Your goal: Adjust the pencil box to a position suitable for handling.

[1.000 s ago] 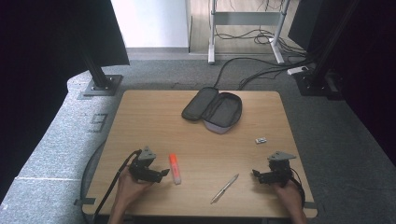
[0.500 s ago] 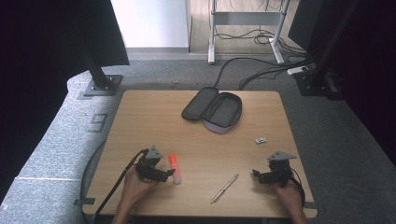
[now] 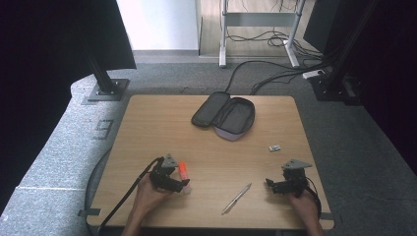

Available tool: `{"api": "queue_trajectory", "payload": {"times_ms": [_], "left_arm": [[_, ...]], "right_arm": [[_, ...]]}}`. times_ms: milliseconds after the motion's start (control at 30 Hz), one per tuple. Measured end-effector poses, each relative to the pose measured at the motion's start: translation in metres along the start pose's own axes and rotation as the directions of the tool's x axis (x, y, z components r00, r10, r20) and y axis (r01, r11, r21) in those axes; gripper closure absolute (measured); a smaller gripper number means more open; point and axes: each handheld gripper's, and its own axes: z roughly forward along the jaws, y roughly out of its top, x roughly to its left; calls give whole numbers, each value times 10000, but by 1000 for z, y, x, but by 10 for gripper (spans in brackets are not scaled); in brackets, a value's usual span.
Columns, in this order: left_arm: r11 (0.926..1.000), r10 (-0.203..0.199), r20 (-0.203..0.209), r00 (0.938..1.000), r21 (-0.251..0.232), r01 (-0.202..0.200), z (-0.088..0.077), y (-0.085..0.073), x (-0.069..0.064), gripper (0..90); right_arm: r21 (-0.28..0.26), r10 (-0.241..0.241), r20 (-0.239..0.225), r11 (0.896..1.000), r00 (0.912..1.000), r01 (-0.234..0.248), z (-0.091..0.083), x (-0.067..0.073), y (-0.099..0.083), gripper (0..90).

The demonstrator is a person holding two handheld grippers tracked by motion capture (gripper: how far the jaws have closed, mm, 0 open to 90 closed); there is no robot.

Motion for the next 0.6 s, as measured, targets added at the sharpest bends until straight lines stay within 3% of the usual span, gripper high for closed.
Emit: {"api": "queue_trajectory", "payload": {"times_ms": [367,600], "left_arm": [[10000,-77,-10,10000,34,77,7,0,-1,159],[9999,136,50,9999,11,-136,9,7,-2,163]], "right_arm": [[0,-3,-1,10000,10000,3,0,0,0,23],[1,0,-1,10000,10000,0,0,0,0,23]]}}
